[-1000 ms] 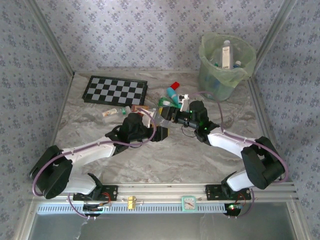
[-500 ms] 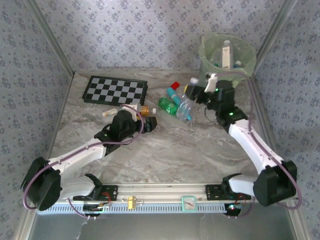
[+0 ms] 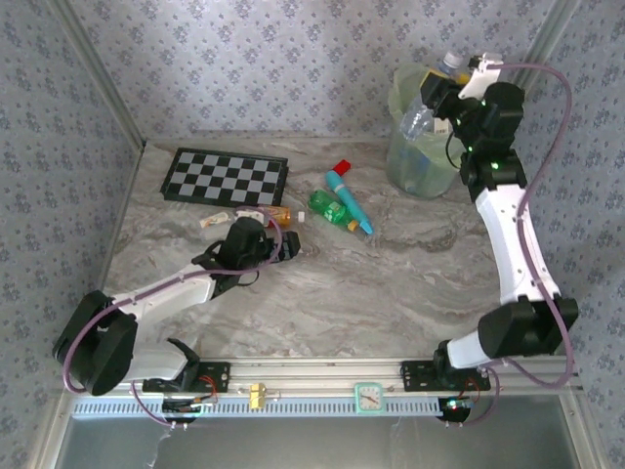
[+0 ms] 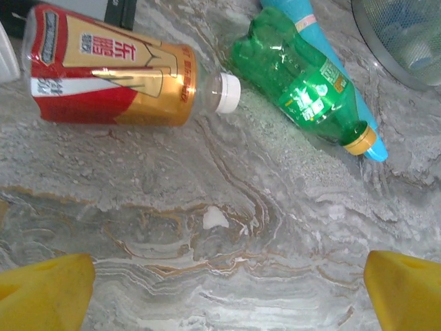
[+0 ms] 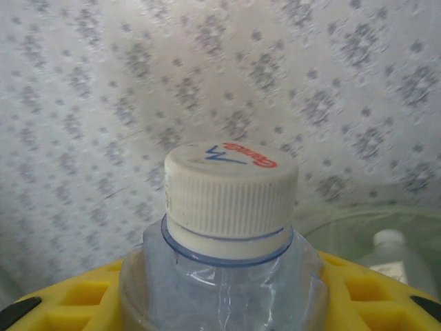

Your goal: Put the plastic bottles in the bin

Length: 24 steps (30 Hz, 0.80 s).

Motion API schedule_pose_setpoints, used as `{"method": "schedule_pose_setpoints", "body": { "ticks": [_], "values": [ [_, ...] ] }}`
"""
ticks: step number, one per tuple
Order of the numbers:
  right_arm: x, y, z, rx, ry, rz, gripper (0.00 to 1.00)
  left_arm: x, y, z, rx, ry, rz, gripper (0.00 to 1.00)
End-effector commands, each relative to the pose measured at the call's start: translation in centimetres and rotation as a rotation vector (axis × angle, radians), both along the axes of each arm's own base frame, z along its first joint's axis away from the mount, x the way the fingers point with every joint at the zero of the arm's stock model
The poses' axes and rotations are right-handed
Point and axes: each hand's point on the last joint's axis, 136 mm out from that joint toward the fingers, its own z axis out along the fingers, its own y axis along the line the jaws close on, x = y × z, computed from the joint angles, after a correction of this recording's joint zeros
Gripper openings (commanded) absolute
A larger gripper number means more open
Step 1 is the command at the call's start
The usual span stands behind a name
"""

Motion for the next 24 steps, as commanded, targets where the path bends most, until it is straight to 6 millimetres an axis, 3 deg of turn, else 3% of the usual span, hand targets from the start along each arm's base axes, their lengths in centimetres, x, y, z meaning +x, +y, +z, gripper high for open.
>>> {"method": "schedule_pose_setpoints", "body": {
  "ticks": [1,7,13,24],
  "values": [
    [2.8,-2.3,2.0,-0.070,-0.098,-0.126,0.49,-0.3,-0.6,-0.2,-0.032,0.027,-0.025,1.00],
    [8.2,-2.7,0.5,-0.110,-0.056,-0.143,0.49,-0.3,-0.6,-0.5,-0.016,0.035,-0.036,1.00],
    [12.4,-2.3,-3.6,-0.116,0.091,-0.111,0.49,-0.4,-0.4,-0.7,-0.010,0.044,-0.033,1.00],
    [15.7,-2.2,-12.3,-0.017,0.335,-0.086,0.49,-0.8,0.0,-0.8,0.006,0.050,-0.029,1.00]
  ]
}}
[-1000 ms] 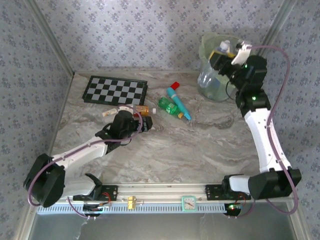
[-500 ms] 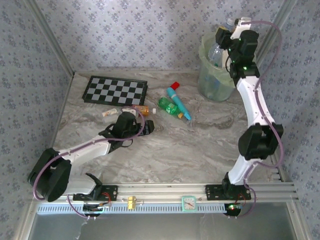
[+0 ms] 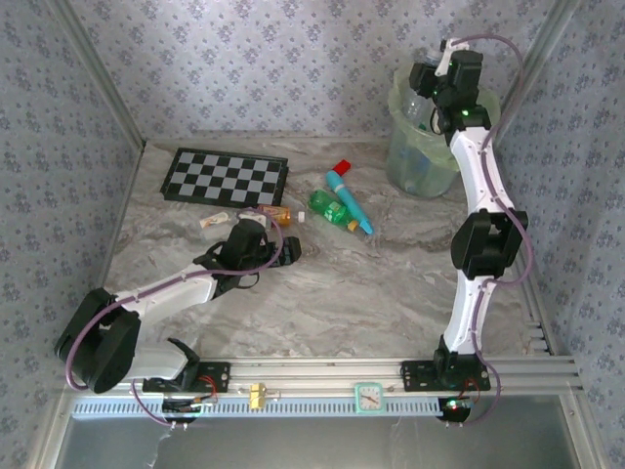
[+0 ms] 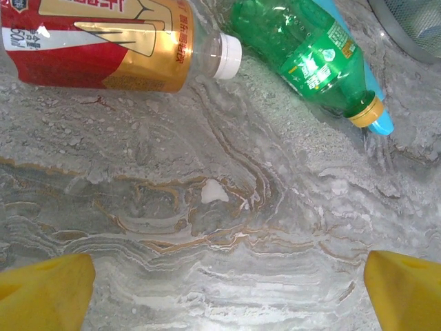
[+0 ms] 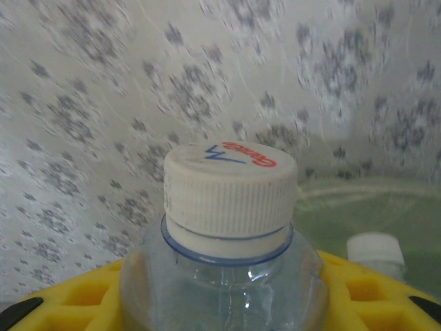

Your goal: Put the plastic bottles in the bin

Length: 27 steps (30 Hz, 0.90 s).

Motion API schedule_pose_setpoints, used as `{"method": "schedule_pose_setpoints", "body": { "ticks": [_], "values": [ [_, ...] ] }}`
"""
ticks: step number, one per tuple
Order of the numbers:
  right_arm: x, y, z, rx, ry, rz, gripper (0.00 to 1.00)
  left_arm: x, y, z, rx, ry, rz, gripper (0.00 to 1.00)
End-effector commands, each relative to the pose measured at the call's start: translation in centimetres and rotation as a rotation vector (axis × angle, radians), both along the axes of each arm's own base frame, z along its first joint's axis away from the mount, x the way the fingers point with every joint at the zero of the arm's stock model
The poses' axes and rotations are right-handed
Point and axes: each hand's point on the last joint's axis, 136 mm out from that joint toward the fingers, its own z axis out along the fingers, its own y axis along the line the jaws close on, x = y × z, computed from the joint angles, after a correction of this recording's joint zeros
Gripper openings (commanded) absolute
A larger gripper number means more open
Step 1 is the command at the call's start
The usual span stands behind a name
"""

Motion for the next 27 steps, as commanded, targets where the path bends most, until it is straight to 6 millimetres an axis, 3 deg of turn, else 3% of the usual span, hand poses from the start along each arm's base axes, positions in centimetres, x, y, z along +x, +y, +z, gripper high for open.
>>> {"method": "schedule_pose_setpoints", "body": {
  "ticks": [1,6,10,12,18,24,27],
  "values": [
    [0.5,-0.4,-2.1,0.062,0.080,-0.015,0.49,0.1,0.3,0.5,0.000,-0.005,0.004,1.00],
    [1.2,-1.4,-4.7,0.085,0.161,-0.057,0.52,0.1,0.3,0.5,0.002,-0.001,0.005,1.00],
    [1.5,-1.7,-5.0,0.093,0.171,-0.064,0.57,0.2,0.3,0.6,0.005,-0.002,0.009,1.00],
    [1.4,-1.7,-4.2,0.087,0.154,-0.067,0.62,0.2,0.3,0.7,0.007,-0.002,0.009,1.00],
    [-0.1,-2.6,0.7,0.029,0.080,-0.103,0.99,1.1,0.8,2.0,0.025,-0.035,0.014,1.00],
    [-3.9,-2.5,5.2,-0.027,0.014,-0.096,1.00,3.7,2.2,4.7,0.008,-0.108,0.052,1.00],
    [-6.0,-1.5,6.1,-0.037,0.002,-0.060,1.00,5.6,3.0,6.3,0.000,-0.151,0.070,1.00]
  ]
}}
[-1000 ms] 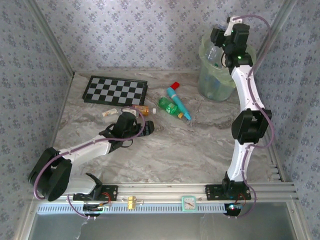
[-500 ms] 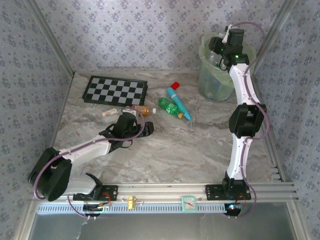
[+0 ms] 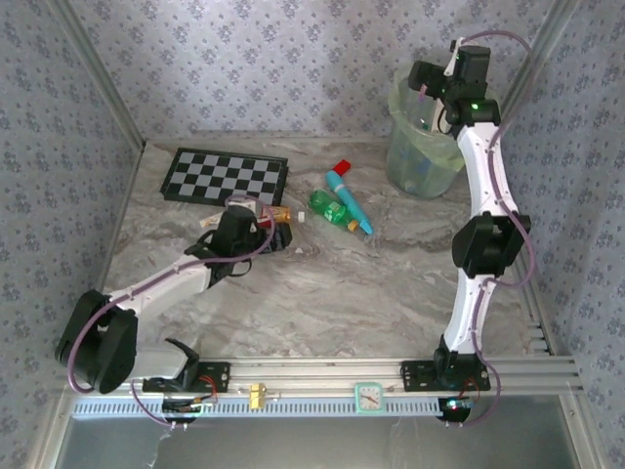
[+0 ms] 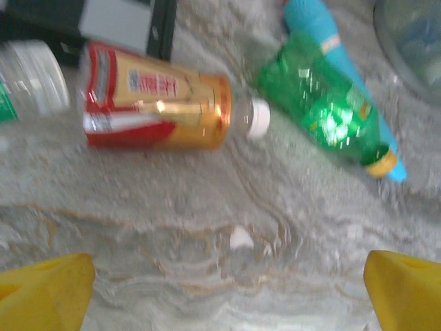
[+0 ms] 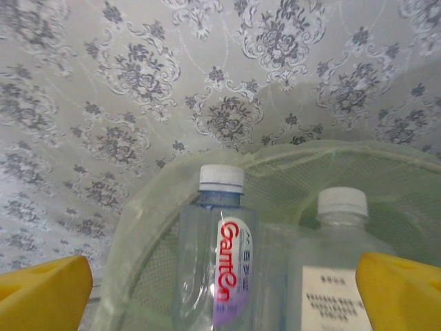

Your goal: Put the plastic bottles in the bin

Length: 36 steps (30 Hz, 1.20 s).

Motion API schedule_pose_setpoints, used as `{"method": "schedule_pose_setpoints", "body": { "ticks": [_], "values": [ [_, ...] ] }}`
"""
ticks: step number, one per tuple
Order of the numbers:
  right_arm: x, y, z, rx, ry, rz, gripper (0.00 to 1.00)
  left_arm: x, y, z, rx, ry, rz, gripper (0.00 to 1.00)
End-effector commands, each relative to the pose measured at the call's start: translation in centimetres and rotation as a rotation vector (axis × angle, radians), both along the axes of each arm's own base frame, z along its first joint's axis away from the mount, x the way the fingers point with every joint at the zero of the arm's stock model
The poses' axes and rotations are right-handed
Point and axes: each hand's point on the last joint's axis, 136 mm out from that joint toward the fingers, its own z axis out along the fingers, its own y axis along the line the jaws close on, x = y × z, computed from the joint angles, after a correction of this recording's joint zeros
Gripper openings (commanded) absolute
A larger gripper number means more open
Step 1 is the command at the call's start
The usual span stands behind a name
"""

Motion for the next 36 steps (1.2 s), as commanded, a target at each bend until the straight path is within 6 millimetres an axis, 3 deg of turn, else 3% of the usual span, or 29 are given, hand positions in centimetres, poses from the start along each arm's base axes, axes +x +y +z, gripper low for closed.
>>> {"method": "schedule_pose_setpoints", "body": {
  "ticks": [1,6,8,12,16,20,22,29,32,36],
  "values": [
    [-4.2,1.0,5.1,-0.042,-0.093,0.036,1.00,2.6,0.4,3.7,-0.012,-0.099,-0.006,1.00],
    [-8.5,4.7,4.0,-0.048,-0.068,0.133,1.00,5.5,1.2,5.0,0.015,-0.126,-0.024,1.00],
    [-10.4,6.7,2.5,-0.042,-0.046,0.190,1.00,6.5,1.2,5.1,0.029,-0.125,-0.042,1.00],
    [-13.9,10.4,-1.4,-0.033,0.021,0.284,1.00,7.9,0.9,4.6,0.054,-0.106,-0.099,1.00],
    [-17.7,14.4,-6.6,-0.023,0.097,0.373,1.00,9.0,0.1,3.1,0.069,-0.054,-0.179,1.00],
    [-20.7,16.9,-10.1,0.004,0.157,0.414,1.00,9.7,-0.4,1.4,0.102,-0.015,-0.227,1.00],
    [-22.3,17.7,-12.7,0.017,0.216,0.427,1.00,10.1,-0.4,0.8,0.117,-0.012,-0.228,1.00],
    [-25.4,19.3,-17.5,0.090,0.282,0.439,1.00,12.0,-0.9,-0.7,0.154,-0.014,-0.251,1.00],
    [-25.8,19.3,-18.8,0.087,0.318,0.441,1.00,12.9,-1.4,-1.1,0.168,-0.007,-0.276,1.00],
    [-26.2,19.0,-18.9,0.070,0.332,0.438,1.00,13.6,-1.5,-2.6,0.192,0.022,-0.275,1.00]
  ]
}}
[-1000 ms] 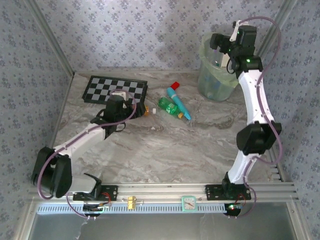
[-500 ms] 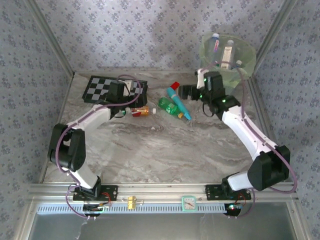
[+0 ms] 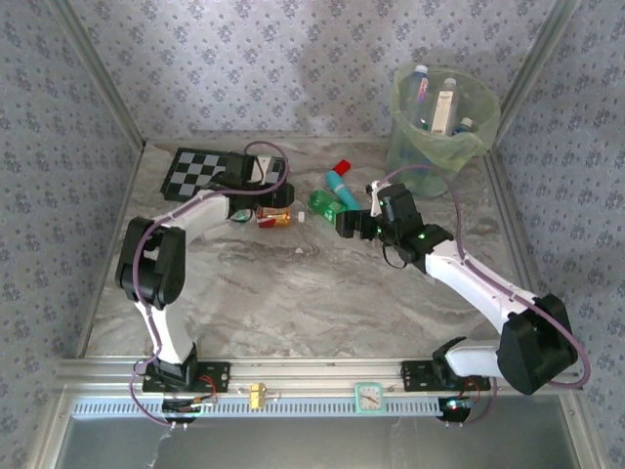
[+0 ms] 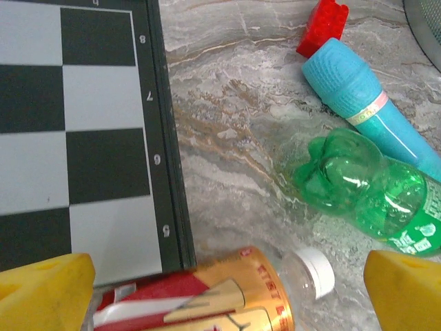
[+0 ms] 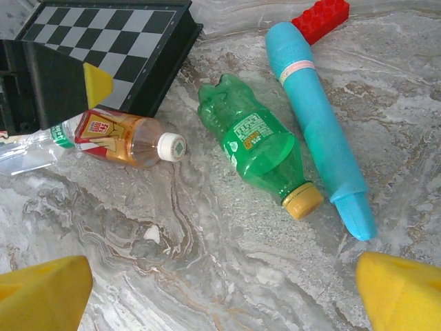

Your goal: Put the plastic bottles in the bin

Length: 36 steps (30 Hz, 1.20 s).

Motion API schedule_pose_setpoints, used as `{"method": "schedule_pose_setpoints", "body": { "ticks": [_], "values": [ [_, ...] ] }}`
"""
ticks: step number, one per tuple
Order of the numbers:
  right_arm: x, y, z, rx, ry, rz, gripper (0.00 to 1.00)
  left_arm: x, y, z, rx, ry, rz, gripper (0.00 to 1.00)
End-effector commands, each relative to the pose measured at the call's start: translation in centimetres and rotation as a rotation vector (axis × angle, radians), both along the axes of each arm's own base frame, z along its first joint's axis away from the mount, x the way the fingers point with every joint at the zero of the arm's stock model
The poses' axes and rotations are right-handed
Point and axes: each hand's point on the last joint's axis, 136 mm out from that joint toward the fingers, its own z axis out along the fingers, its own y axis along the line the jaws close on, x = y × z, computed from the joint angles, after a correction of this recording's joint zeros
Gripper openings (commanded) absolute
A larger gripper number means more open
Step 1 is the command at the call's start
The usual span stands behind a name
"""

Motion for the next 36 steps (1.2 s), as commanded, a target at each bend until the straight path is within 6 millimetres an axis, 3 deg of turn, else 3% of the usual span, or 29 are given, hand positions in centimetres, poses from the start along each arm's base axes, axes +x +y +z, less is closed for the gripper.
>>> {"method": "schedule_pose_setpoints", "body": {
  "ticks": [1,8,26,36],
  "values": [
    [0.0,-0.3,1.3,0.021,-0.031,-0.025,1.00,0.3,-0.1,-1.1,0.026,0.026,-0.029,1.00],
    [-0.4,-1.2,2.0,0.011,-0.056,-0.048,1.00,-1.2,-0.3,-3.0,0.015,0.094,-0.036,1.00],
    [-0.3,-1.2,1.9,0.036,-0.054,-0.069,1.00,-8.2,-1.8,-3.3,-0.026,0.122,-0.071,1.00],
    [-0.4,-1.2,1.6,0.033,-0.039,-0.070,1.00,-8.0,-1.6,-5.8,0.115,0.140,-0.083,0.93]
  ]
}}
